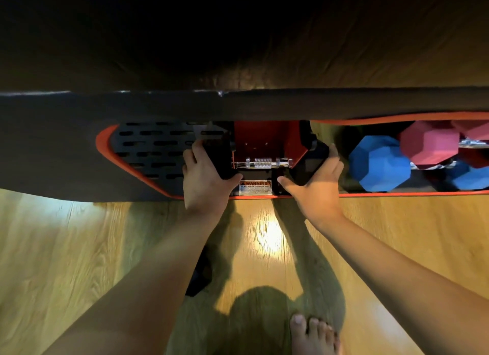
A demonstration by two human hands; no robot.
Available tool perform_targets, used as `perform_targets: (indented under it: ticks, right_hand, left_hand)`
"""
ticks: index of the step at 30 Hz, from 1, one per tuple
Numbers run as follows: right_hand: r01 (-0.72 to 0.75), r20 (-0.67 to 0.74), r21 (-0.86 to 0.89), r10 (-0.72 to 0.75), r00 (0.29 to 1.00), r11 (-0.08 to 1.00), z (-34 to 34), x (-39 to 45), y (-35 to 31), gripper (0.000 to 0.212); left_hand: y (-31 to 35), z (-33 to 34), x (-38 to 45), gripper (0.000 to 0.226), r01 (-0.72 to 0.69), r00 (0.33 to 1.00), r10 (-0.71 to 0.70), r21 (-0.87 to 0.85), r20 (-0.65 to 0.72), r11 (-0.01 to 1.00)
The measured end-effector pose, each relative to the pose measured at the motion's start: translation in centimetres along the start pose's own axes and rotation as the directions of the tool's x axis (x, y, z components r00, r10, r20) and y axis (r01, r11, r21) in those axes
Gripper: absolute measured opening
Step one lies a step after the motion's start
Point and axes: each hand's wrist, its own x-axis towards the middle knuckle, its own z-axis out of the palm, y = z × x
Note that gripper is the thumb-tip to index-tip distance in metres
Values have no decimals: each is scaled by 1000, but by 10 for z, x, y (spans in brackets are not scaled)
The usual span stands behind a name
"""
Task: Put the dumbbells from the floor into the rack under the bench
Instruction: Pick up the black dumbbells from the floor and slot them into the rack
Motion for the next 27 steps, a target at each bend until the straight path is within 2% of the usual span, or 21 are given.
perform_targets:
  ticks: [27]
  right_hand:
    - [-21, 45, -67, 24, 999, 998, -4, -2, -7, 122]
  left_hand:
    - [-3, 0, 1, 103, -9, 1000, 9, 35, 4, 999]
